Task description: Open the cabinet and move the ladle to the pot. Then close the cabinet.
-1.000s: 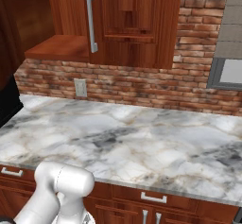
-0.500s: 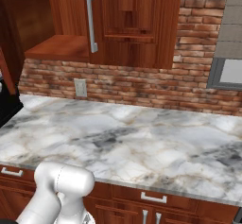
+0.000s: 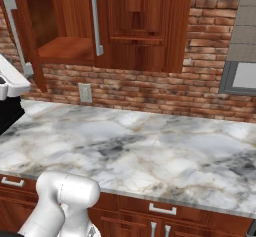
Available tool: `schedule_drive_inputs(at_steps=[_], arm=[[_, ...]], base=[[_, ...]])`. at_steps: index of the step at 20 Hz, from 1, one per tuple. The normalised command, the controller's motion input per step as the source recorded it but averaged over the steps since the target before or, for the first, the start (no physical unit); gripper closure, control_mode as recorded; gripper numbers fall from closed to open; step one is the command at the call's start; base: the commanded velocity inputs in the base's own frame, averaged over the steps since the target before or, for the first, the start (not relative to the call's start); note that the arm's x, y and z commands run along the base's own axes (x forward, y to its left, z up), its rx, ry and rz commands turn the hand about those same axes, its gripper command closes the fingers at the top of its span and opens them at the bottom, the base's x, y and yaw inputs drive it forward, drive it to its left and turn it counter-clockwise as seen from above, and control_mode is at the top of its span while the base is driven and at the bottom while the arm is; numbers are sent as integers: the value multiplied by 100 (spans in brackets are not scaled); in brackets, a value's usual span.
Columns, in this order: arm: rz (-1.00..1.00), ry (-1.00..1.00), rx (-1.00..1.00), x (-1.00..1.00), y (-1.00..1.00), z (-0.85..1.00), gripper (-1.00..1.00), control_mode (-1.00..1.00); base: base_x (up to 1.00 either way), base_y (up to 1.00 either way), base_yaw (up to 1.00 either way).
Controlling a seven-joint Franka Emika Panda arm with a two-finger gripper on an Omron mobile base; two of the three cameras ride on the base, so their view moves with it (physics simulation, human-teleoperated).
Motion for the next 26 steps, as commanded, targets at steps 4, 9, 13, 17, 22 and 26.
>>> schedule_drive_inputs(at_steps=[4,9,13,17,22,26], arm=[[0,0,0,53,-54,0,-100,-100],[0,0,0,61,-51,0,-100,-100],[0,0,0,71,-42,1,-100,-100],[0,0,0,84,-36,0,-100,-100],[0,0,0,82,-33,0,-100,-100],[0,0,0,73,-27,0,-100,-100]], base=[[0,0,0],[0,0,0],[0,0,0],[0,0,0],[0,0,0],[0,0,0]])
